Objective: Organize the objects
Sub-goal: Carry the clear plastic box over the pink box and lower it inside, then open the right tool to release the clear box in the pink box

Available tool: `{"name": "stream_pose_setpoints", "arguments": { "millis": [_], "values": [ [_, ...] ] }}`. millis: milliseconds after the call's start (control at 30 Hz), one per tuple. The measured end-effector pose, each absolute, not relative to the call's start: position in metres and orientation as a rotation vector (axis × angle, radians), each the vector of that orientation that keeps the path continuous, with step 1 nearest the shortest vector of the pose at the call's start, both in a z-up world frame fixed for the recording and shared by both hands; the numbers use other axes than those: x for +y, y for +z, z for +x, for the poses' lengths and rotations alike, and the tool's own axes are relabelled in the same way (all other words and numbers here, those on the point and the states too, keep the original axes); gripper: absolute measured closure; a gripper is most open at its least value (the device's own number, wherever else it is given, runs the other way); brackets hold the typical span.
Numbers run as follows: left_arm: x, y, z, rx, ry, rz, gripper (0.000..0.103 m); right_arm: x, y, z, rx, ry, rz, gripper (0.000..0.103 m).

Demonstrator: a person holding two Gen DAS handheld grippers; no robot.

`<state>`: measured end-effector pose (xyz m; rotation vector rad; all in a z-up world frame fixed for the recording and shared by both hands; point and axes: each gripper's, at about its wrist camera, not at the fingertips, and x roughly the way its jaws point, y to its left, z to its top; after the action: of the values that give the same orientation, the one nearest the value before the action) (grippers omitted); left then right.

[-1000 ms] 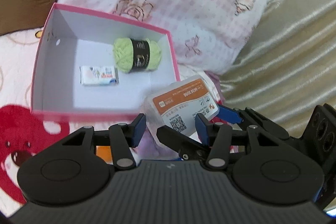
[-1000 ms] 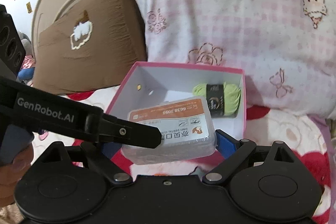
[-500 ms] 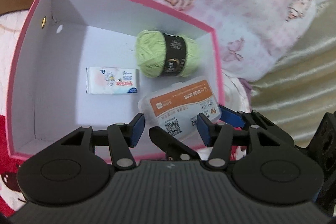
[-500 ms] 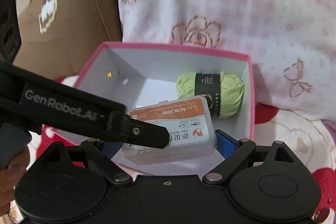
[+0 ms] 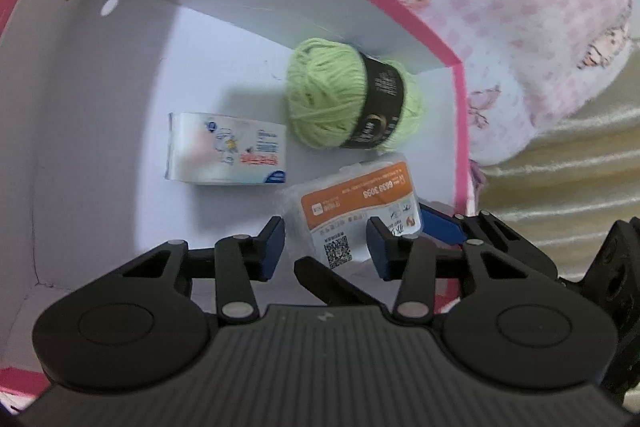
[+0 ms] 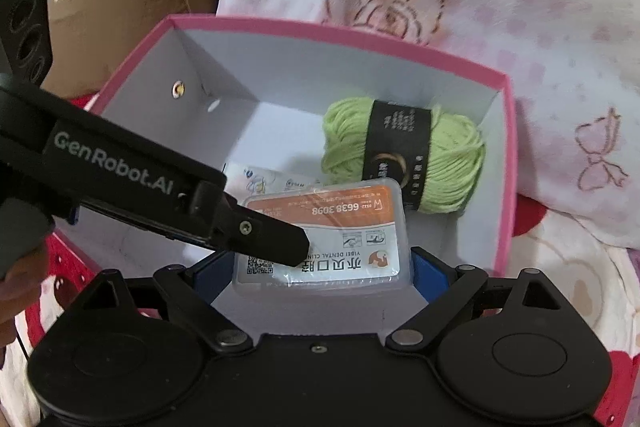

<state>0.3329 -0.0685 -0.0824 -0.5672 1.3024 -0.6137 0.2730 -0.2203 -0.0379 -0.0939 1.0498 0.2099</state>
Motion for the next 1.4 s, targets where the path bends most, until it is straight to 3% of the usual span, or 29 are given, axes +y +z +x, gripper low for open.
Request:
{"name": "stream_pose_setpoints", "arguments": {
  "millis": [333,500,633,900,1400],
  "values": [
    [-0.075,-0.108,0.348,1.316,-0.57,-0.689,0.058,-0.207,-0.056,0.291,1.101,0.078,-0.198,0.008],
    [-0.073,-0.105,0.347,1.287,-0.573,-0.631,0.07,-0.202,-0.06,0.297,1.117,0.094,-0.255,0.006],
    [-0.079,-0.104,0.347,1.294,-0.589,-0.617,0.072,-0.197,-0.065,0.3,1.134,0.127,-0.297,0.007],
    [-0.092,-0.096,0.348,1.247,-0.573,-0.52,0.072,-0.209,-0.068,0.293,1.11,0.126,-0.295,0.03],
    [-0.099,-0.078,0.343,1.222,-0.568,-0.375,0.072,-0.226,-0.06,0.286,1.036,0.163,-0.219,0.034]
  ]
}}
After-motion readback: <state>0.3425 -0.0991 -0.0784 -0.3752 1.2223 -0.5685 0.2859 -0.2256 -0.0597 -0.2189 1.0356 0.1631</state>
